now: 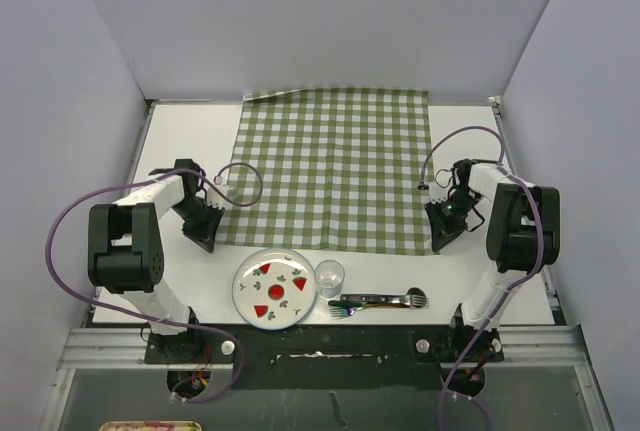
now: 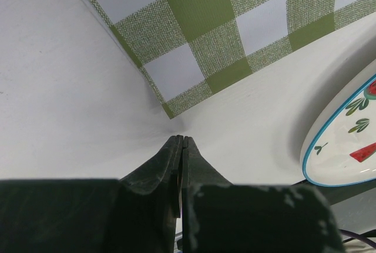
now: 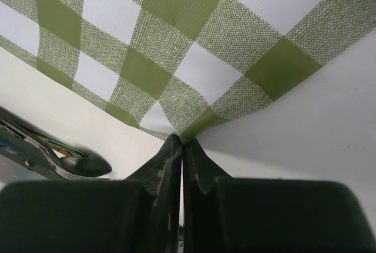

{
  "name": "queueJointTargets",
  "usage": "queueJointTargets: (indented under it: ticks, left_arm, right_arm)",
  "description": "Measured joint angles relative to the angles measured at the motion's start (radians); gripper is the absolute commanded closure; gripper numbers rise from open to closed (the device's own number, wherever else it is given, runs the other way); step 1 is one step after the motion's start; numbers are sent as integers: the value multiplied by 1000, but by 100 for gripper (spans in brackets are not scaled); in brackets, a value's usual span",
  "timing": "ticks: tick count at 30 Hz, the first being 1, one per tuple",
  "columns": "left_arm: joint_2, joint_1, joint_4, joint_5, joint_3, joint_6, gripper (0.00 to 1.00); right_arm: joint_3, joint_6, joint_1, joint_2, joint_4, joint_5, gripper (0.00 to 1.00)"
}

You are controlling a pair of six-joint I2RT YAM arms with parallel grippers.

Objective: Set the dinner table for one person
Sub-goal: Flatten out the napkin at the center of the board.

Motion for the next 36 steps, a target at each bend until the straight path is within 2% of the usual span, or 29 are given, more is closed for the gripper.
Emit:
queueJointTargets:
  ticks: [14, 27, 36]
  left_arm:
    - [-1, -1, -43, -8, 14, 15, 100]
    - [-141, -8, -109, -44, 2, 36, 100]
    - [-107, -20, -92, -21, 5, 13, 100]
  right_arm:
    - [51, -28, 5, -3, -78, 13, 100]
    - [101, -80, 6, -90, -193, 42, 100]
    - [102, -108, 6, -119, -243, 56, 100]
